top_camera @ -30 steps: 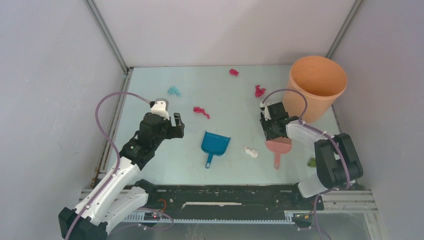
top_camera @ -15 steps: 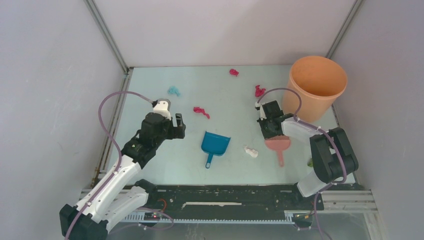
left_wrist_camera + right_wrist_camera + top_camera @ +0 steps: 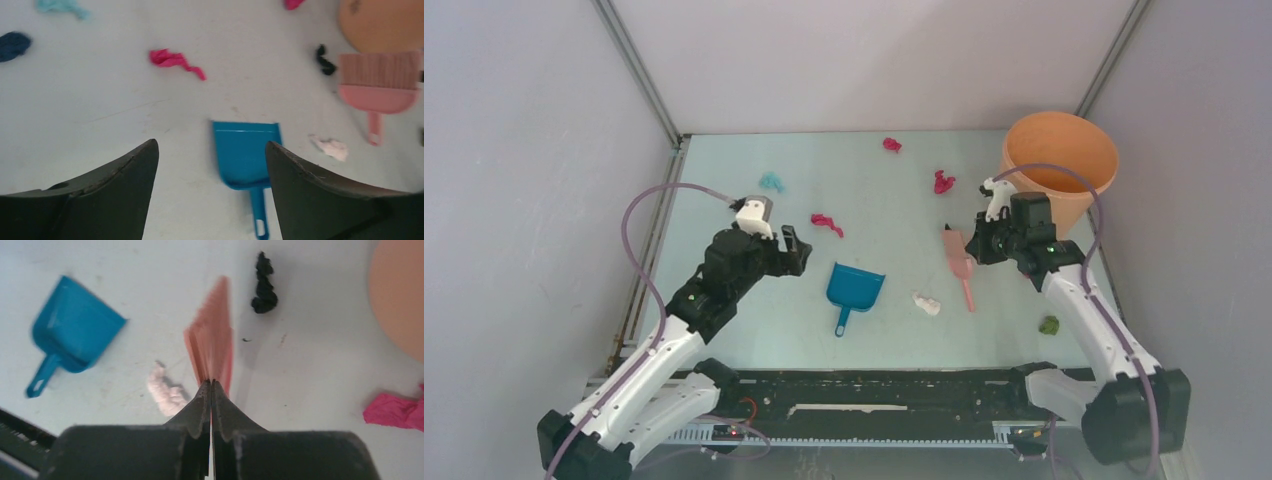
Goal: Sweep away the paper scraps from the table
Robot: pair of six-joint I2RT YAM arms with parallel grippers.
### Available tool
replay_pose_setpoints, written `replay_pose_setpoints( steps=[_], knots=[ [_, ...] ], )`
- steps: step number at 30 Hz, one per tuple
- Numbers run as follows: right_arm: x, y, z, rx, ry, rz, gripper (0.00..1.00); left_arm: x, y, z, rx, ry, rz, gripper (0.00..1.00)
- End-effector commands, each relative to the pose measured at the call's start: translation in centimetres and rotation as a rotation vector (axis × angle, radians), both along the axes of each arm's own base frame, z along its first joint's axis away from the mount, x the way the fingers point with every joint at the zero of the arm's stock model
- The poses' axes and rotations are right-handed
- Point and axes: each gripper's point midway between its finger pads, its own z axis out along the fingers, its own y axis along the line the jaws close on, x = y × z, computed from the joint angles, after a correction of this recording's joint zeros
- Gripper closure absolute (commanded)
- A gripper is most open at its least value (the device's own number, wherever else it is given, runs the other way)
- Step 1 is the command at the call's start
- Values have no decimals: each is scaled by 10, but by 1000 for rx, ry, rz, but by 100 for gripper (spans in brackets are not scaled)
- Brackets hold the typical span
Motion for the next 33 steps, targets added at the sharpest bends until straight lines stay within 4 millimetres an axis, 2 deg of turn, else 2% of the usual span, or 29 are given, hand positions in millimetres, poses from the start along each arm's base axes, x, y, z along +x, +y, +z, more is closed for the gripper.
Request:
replay_pose_setpoints(
  steps=[1, 6, 9, 11, 13, 14, 16, 17, 19, 22, 25, 29, 33],
  knots=[
    [-21, 22, 44, 137, -66, 66, 100, -11, -47, 46, -168, -127, -134, 16],
    [-32, 29, 79, 219, -147, 75, 100, -35, -96, 80, -171, -286, -214, 16],
    [-40, 37, 97, 267, -165, 103, 100, -44, -129, 85, -136, -322, -219, 16],
    [-41, 37, 99, 239, -179, 119, 100, -48, -153, 80, -101, -310, -220, 15],
    [-36, 30, 85, 153, -168, 111, 100, -51, -171, 75, -61, -294, -193, 15],
    [-36, 29, 74, 110, -145, 146, 90, -57, -179, 71, -54, -277, -190, 15],
    [-38, 30, 48, 22, -80, 266, 60, -66, -189, 57, -39, -231, -195, 15],
    [-39, 28, 34, -25, -36, 304, 56, -71, -192, 52, -45, -211, -203, 15],
    [-40, 27, 8, -89, 37, 388, 54, -79, -193, 40, -53, -169, -208, 15],
    [-39, 30, -12, -146, 48, 509, 51, -89, -184, 27, -86, -119, -193, 15],
    [-26, 39, -23, -231, 11, 566, 51, -96, -166, 11, -107, -67, -157, 15],
    [-11, 55, -45, -338, 24, 617, 51, -98, -145, 2, -142, -46, -114, 15],
    [15, 81, -48, -335, 14, 634, 50, -98, -129, 2, -155, -41, -74, 15]
  ],
)
